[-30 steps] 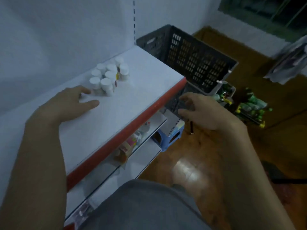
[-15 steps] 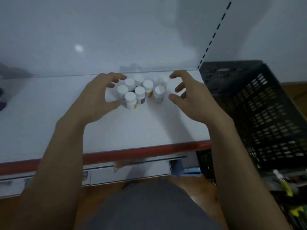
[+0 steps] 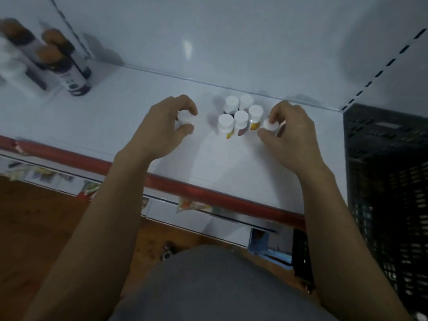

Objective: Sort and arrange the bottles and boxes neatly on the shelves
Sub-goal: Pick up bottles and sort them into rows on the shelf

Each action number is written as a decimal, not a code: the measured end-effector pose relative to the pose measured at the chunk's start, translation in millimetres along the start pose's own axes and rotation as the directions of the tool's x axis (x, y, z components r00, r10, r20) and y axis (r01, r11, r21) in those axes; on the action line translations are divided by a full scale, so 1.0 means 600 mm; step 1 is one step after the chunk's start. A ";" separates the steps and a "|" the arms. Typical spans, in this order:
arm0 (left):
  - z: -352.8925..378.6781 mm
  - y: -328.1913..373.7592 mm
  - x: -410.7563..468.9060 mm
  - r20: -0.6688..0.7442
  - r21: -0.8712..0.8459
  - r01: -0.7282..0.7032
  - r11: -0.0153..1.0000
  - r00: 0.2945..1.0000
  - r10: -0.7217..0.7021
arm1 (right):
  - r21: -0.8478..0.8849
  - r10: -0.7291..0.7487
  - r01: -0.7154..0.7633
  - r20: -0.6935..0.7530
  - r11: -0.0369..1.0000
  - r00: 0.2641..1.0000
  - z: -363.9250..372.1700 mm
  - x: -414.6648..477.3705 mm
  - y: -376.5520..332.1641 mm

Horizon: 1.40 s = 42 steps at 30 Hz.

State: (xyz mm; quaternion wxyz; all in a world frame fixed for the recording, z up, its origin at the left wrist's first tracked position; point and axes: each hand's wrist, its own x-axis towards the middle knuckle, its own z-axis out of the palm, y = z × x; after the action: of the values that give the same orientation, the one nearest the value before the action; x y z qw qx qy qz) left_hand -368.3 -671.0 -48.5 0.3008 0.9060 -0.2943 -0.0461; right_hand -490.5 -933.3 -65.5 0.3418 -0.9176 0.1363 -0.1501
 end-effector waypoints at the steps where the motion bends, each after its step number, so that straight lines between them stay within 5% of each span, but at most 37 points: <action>1: -0.012 -0.010 -0.005 -0.013 0.003 0.017 1.000 1.000 -0.017 | 0.011 0.010 -0.010 -0.029 1.000 1.000 0.004 0.000 -0.001; 7: -0.108 -0.086 -0.015 -0.056 0.029 0.027 0.999 0.998 -0.026 | 0.066 0.042 -0.028 -0.208 0.997 0.977 0.023 -0.007 -0.054; 13: -0.233 -0.231 -0.100 -0.100 -0.042 0.002 0.999 0.995 -0.006 | 0.059 -0.052 0.071 -0.288 0.996 0.956 0.122 -0.020 -0.251; 17: -0.334 -0.350 -0.167 -0.167 -0.020 0.023 1.000 0.986 -0.026 | 0.079 -0.098 0.116 -0.203 0.990 0.974 0.251 -0.013 -0.385; 22: -0.473 -0.519 -0.297 -0.208 0.059 0.181 0.982 0.964 -0.165 | 0.071 -0.222 0.215 0.109 0.974 0.969 0.435 0.021 -0.560; 27: -0.595 -0.705 -0.450 -0.328 0.041 0.459 0.887 0.845 -0.422 | 0.087 -0.453 0.452 0.338 0.888 0.825 0.623 0.063 -0.749; 33: -0.709 -0.890 -0.598 -0.460 -0.005 0.628 0.778 0.689 -0.559 | 0.204 -0.614 0.602 0.482 0.772 0.625 0.877 0.086 -0.991; 42: -0.913 -1.144 -0.647 -0.514 -0.118 0.704 0.700 0.560 -0.650 | 0.250 -0.612 0.682 0.704 0.687 0.359 1.181 0.158 -1.309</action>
State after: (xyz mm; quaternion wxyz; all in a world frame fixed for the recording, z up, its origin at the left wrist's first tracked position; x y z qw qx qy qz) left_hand -197.5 273.8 -31.4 0.2810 0.9394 0.1671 0.1027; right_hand -26.4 21.2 -34.6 0.2384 -0.8848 -0.3814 0.1217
